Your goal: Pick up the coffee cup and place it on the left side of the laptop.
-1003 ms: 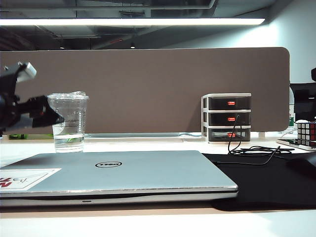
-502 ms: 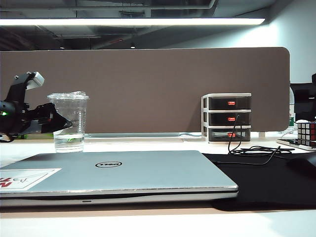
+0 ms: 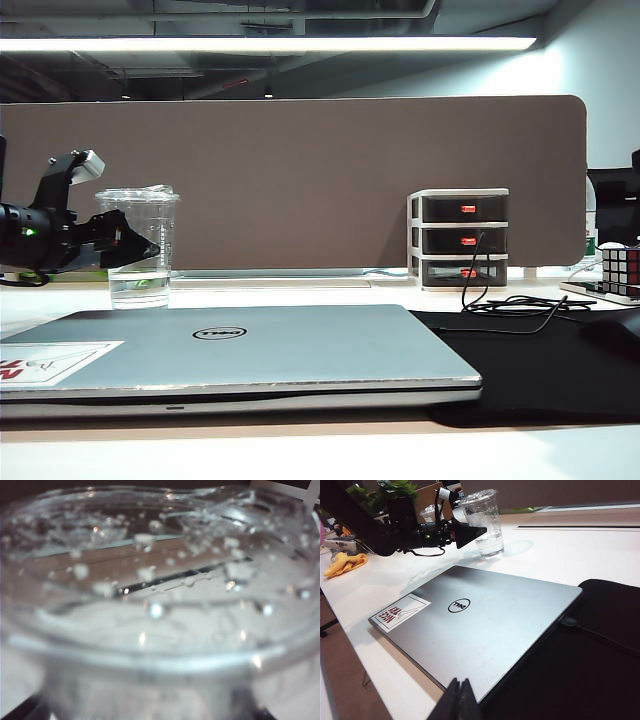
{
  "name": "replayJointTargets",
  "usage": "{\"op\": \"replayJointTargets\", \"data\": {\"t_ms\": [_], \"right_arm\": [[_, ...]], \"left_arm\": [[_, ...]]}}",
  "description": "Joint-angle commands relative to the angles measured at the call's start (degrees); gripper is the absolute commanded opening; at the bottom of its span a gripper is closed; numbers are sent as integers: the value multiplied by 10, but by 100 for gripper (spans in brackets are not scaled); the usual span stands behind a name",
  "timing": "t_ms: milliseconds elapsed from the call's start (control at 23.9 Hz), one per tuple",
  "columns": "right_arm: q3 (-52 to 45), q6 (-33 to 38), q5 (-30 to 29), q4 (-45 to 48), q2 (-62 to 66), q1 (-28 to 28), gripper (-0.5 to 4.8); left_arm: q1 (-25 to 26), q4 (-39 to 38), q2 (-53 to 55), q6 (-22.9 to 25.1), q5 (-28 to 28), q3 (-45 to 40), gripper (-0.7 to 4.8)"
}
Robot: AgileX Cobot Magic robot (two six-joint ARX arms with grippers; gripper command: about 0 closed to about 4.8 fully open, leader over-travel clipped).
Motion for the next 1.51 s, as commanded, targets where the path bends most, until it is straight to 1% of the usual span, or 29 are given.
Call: {"op": "replayJointTargets", "data": {"t_ms": [42, 376, 502, 669, 878, 920, 962, 1087, 1212, 1505], "right_arm": [[-4, -2, 3, 5, -1, 0, -1], [-4, -2, 4, 5, -1, 0, -1], [-4, -2, 13, 5, -1, 0, -1], [-4, -2, 14, 5, -1, 0, -1], [-4, -2, 14, 5, -1, 0, -1], [-4, -2, 14, 5, -1, 0, -1], [-4, -2, 14, 5, -1, 0, -1], [-4, -2, 14, 5, -1, 0, -1], [-4, -2, 14, 5, -1, 0, -1], [-4, -2, 14, 5, -1, 0, -1]], "left_arm": [[-3, 6, 9, -2, 4, 20, 479], [-12, 2, 38, -13, 4, 69, 479], [-17, -5, 40, -13, -1, 82, 479], [-19, -2, 40, -13, -16, 86, 479], [-18, -5, 40, -13, -15, 86, 479], [-18, -5, 40, -13, -15, 86, 475], [-18, -5, 40, -13, -15, 86, 453], [-18, -4, 40, -13, -12, 85, 448], [-14, -3, 39, -14, -4, 85, 402], [-4, 4, 38, -37, 16, 85, 401]]}}
